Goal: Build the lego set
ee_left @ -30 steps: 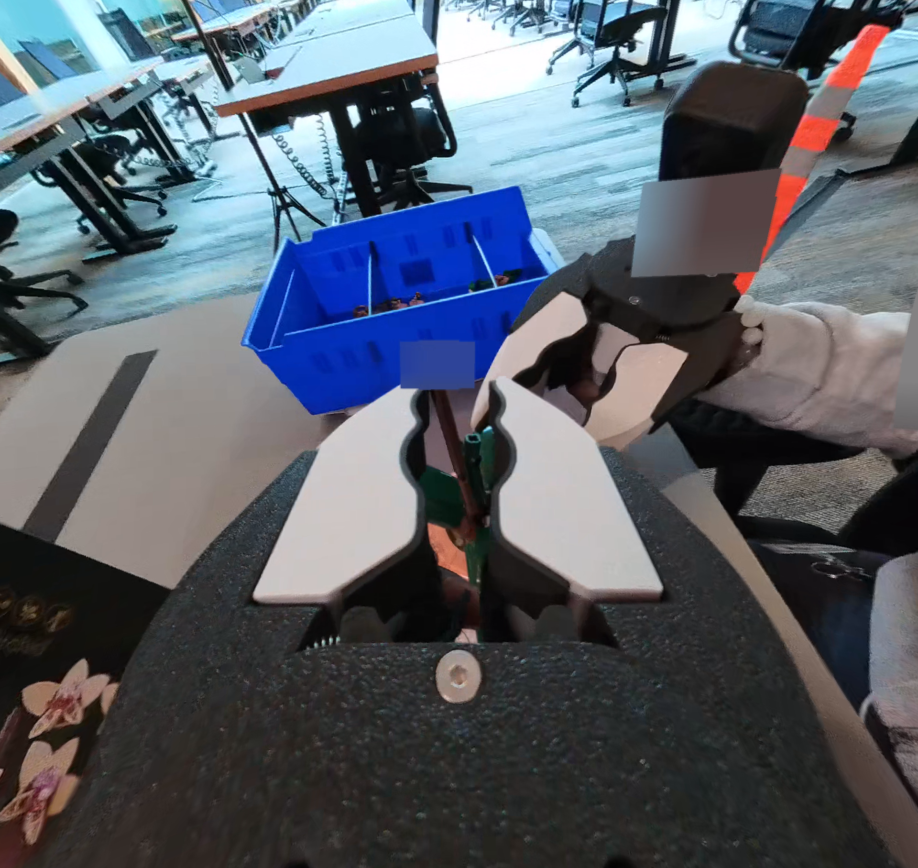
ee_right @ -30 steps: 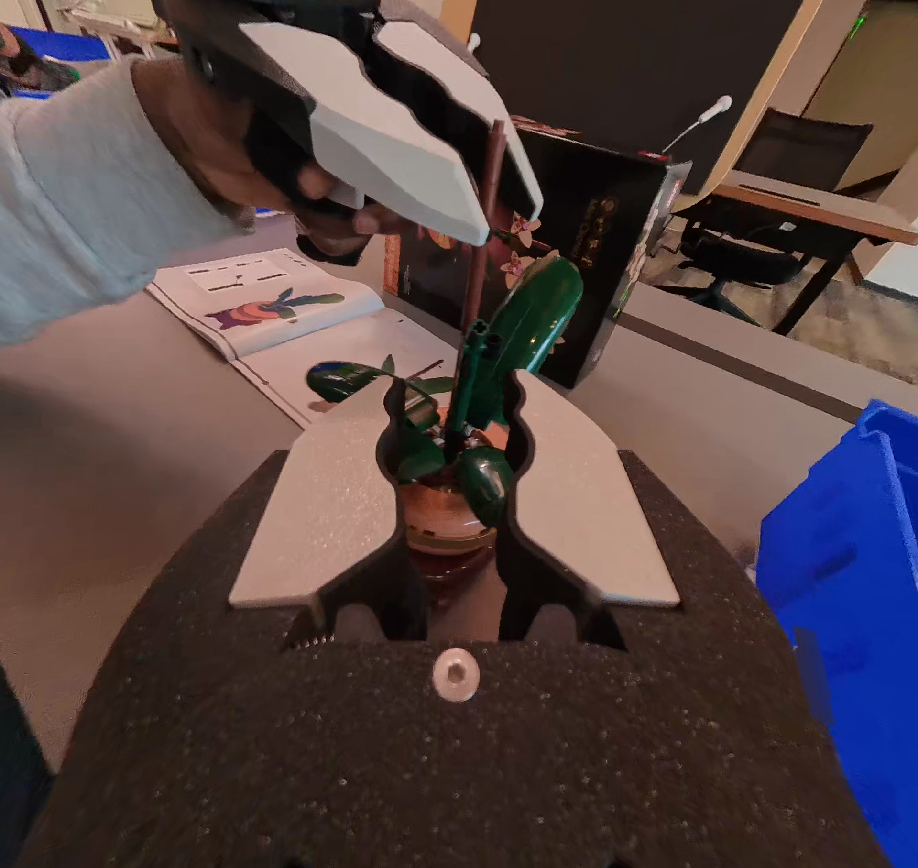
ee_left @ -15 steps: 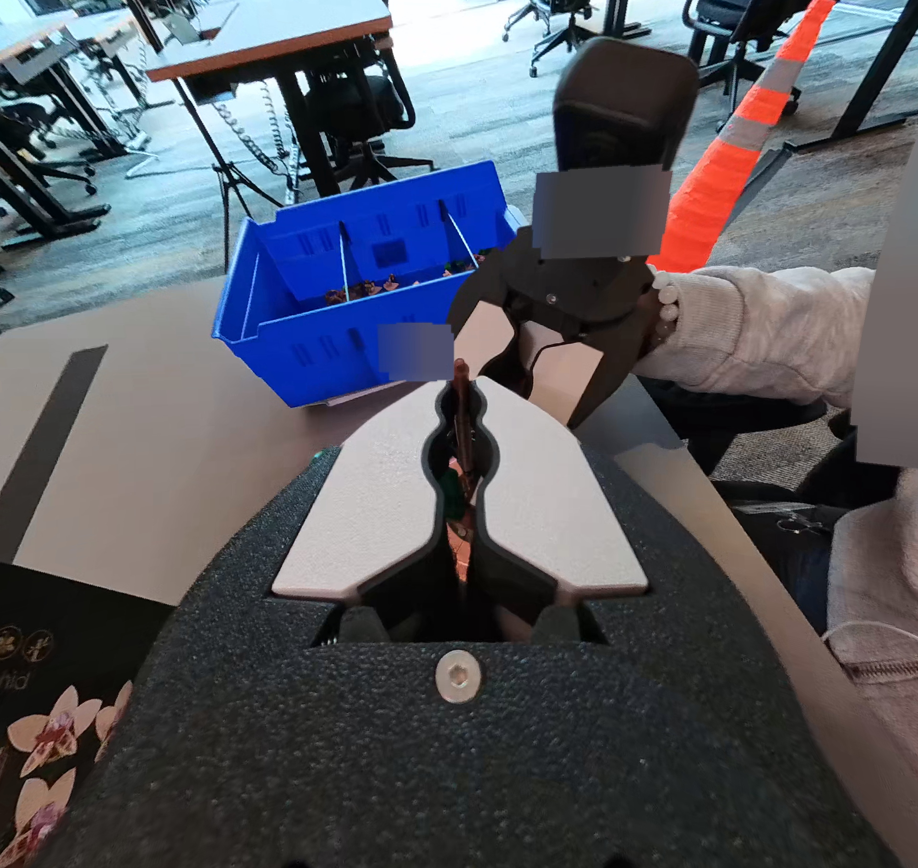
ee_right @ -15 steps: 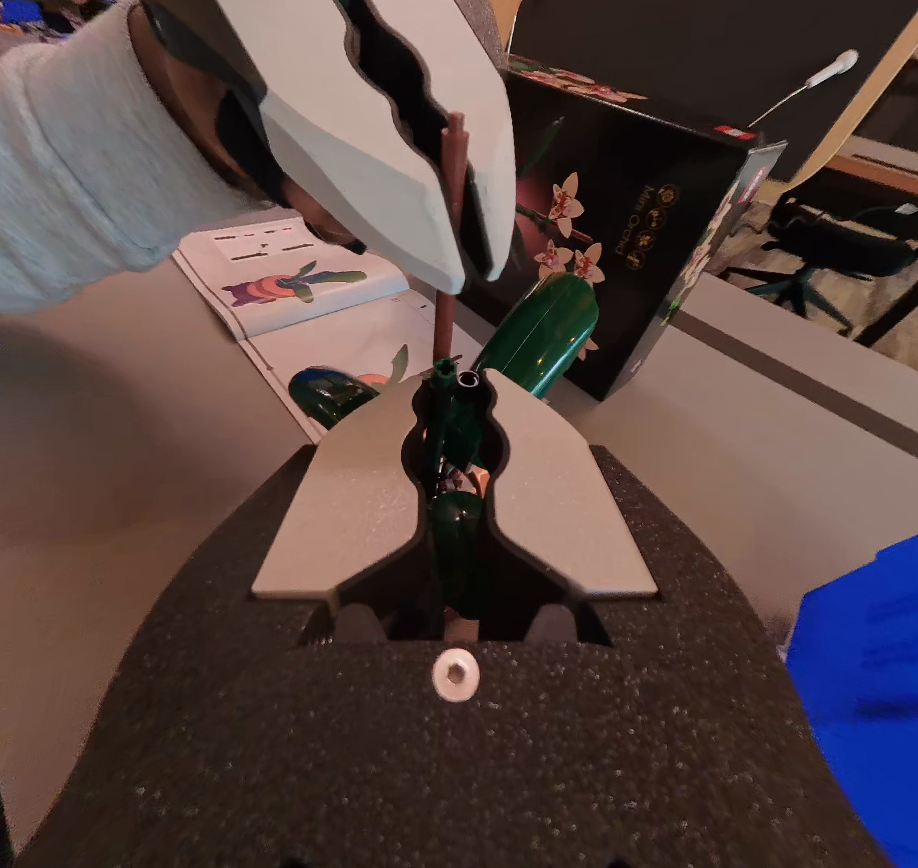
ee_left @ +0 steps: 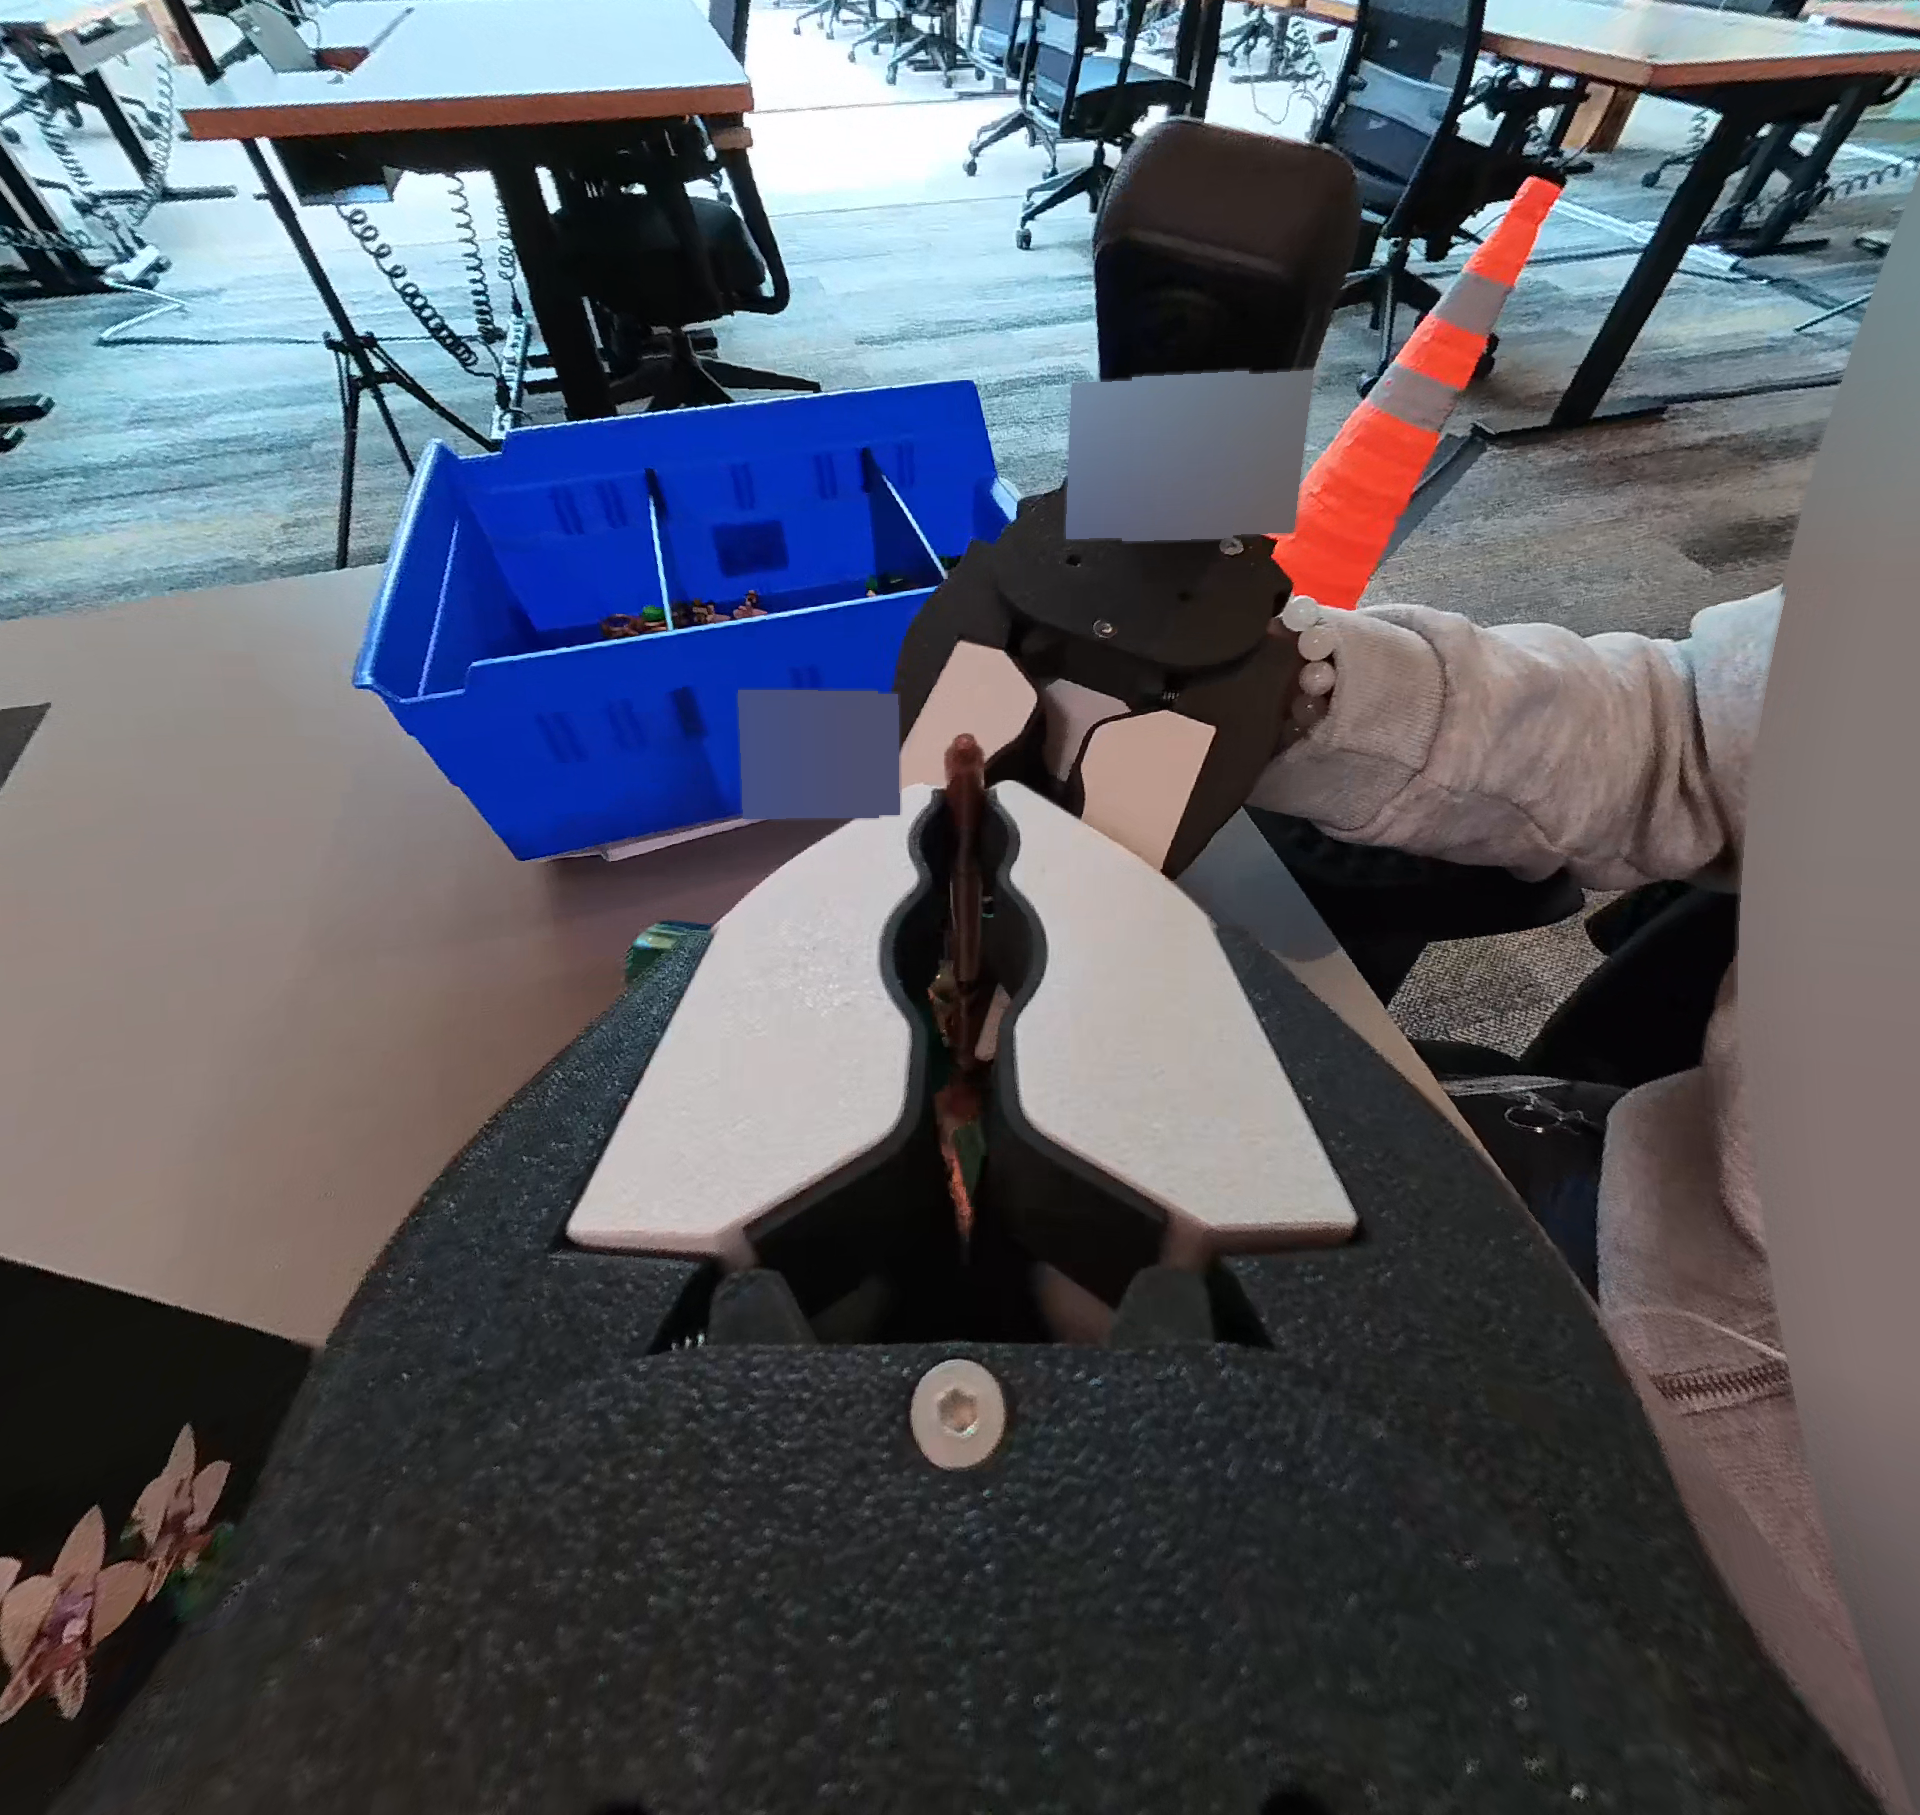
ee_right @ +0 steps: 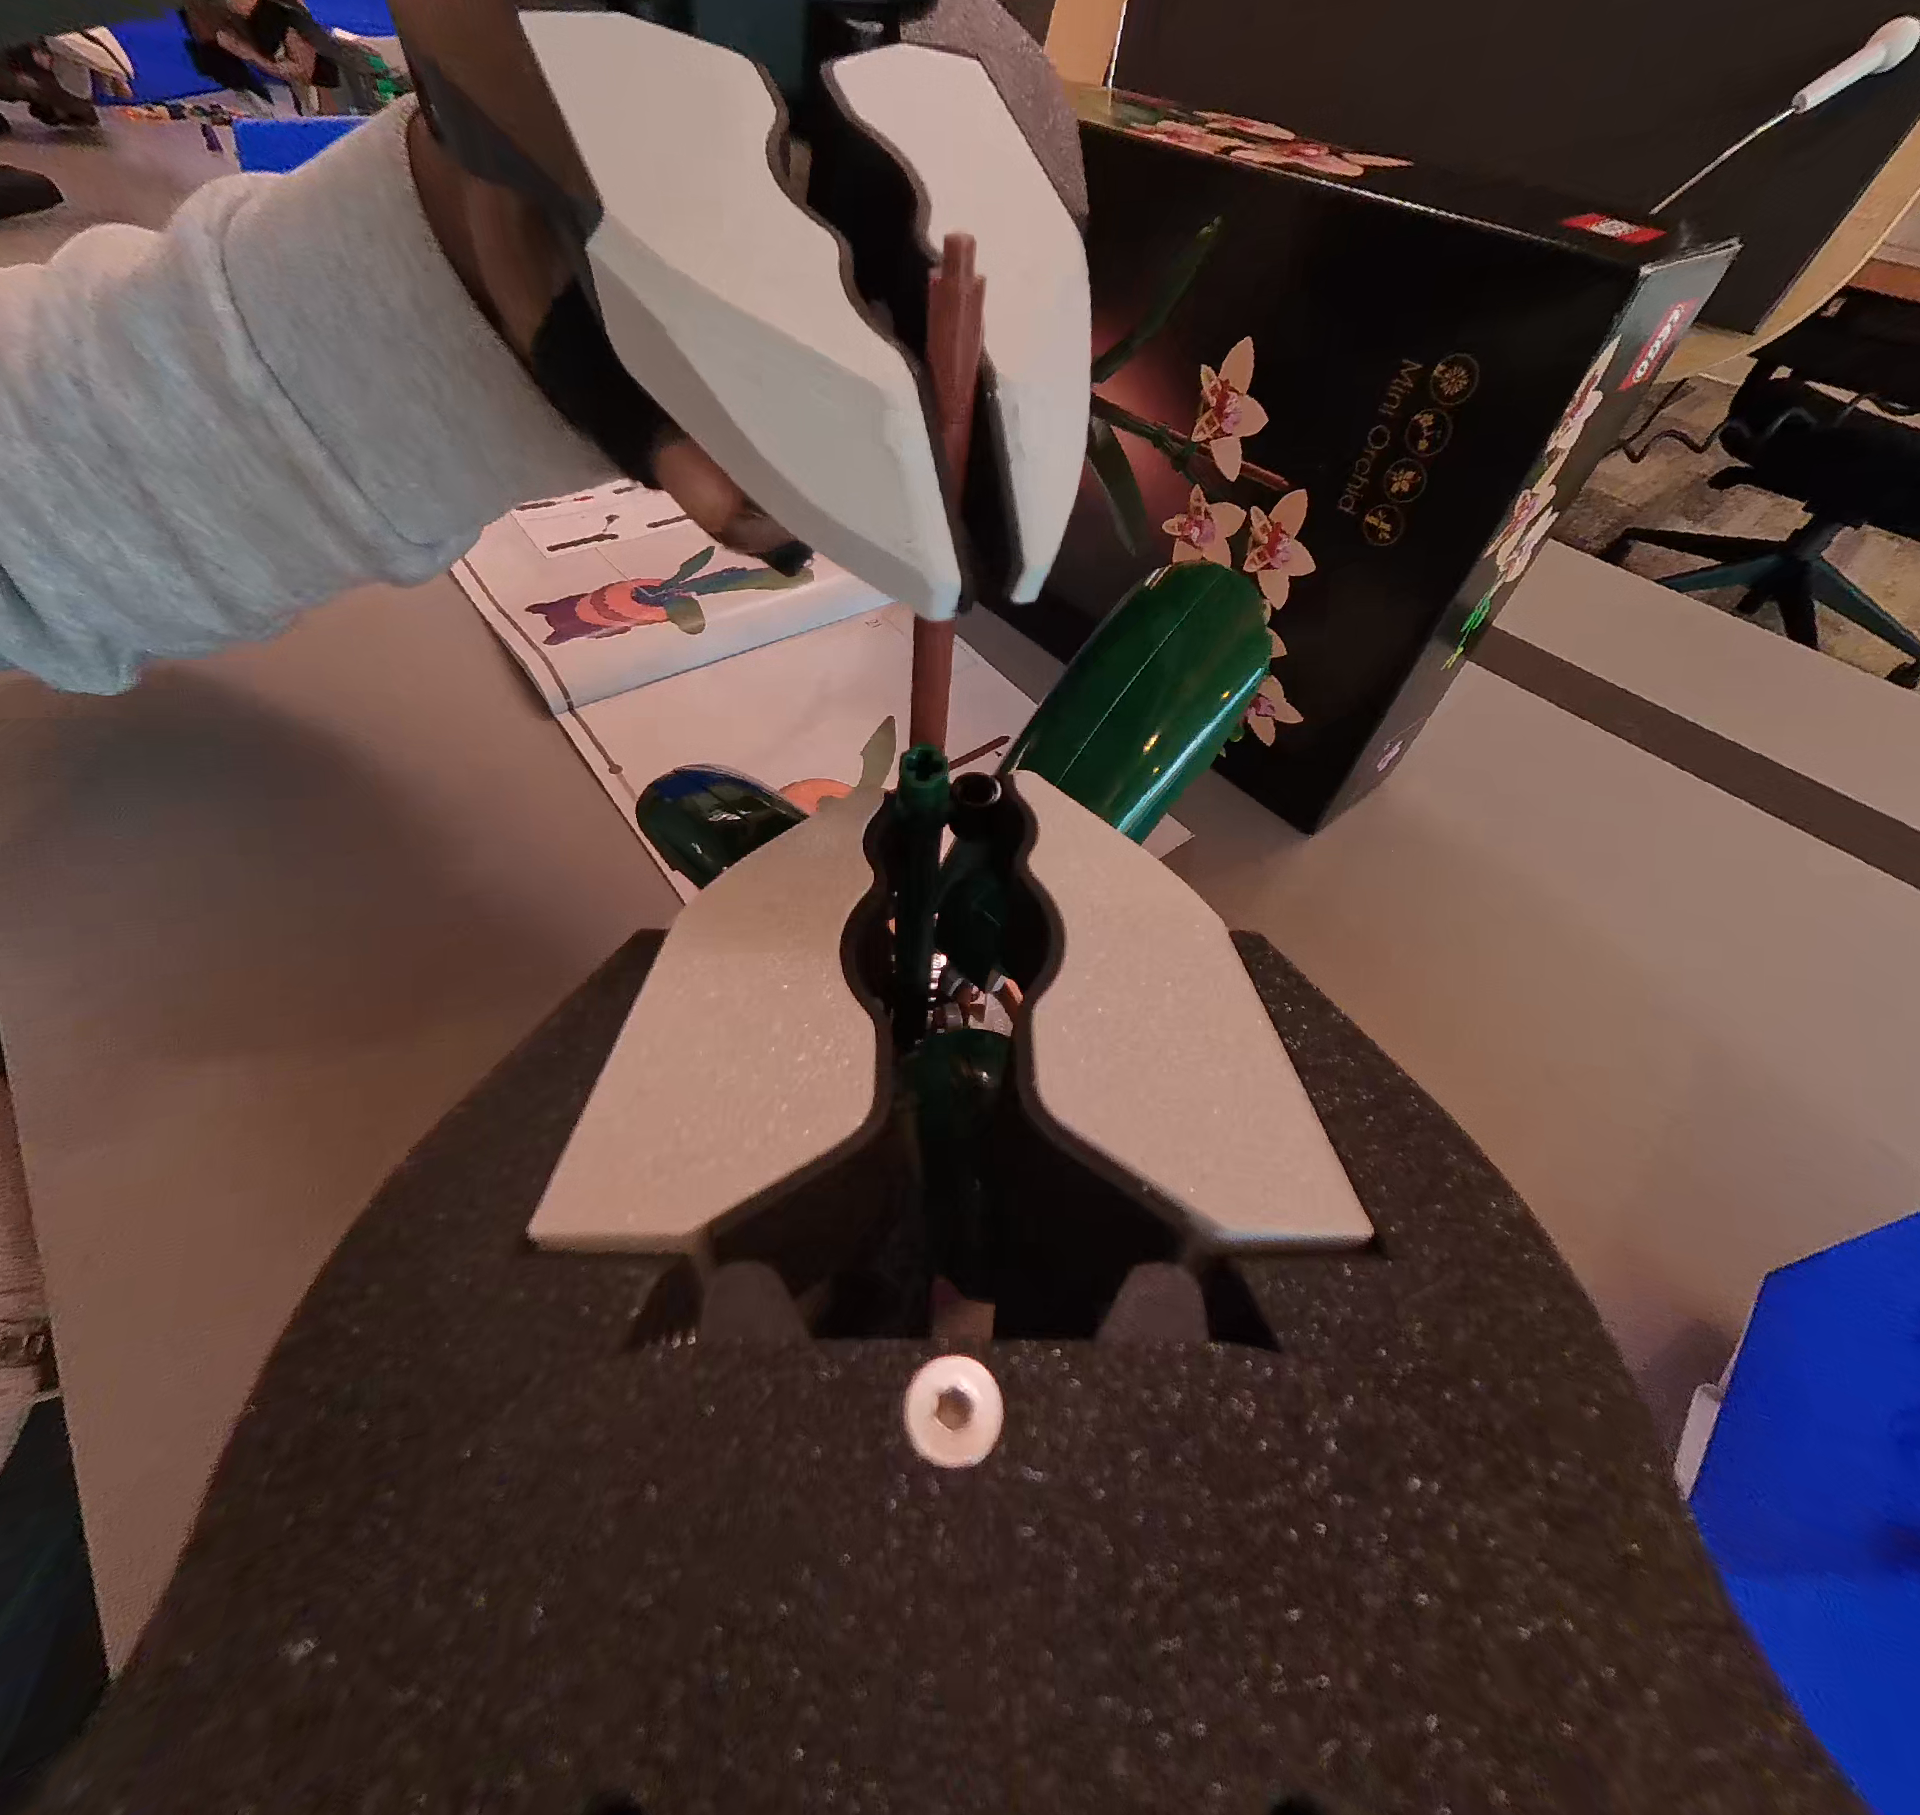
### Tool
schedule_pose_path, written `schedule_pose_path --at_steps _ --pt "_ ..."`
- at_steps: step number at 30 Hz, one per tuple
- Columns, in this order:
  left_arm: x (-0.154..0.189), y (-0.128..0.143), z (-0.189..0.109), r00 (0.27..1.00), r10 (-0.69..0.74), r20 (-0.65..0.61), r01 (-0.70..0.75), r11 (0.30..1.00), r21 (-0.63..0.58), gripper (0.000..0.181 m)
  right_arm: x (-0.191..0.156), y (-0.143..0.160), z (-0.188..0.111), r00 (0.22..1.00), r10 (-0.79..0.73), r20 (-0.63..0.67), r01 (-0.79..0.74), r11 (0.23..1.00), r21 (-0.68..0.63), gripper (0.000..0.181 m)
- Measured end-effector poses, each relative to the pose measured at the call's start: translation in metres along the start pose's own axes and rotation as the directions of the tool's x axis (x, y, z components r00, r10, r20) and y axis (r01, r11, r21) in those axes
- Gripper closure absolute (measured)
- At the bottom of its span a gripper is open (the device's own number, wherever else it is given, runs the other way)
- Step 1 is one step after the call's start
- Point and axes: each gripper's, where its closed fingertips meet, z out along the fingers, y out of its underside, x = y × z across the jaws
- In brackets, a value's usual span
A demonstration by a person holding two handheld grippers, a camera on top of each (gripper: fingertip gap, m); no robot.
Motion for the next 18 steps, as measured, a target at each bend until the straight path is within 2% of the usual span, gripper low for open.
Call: schedule_pose_path --at_steps 7,18 --pt "0.0007 0.0011 0.0029 0.999 -0.014 -0.044 0.013 1.0 -0.015 0.176 -0.0003 0.0001 -0.0001 1.0 0.004 0.002 -0.004 1.0 0.003 0.166" --pt "-0.002 0.0061 0.0053 0.999 -0.027 -0.042 0.028 1.0 0.009 0.176 0.0 0.0002 -0.0004 1.0 0.008 0.005 -0.008 1.0 0.007 0.166"
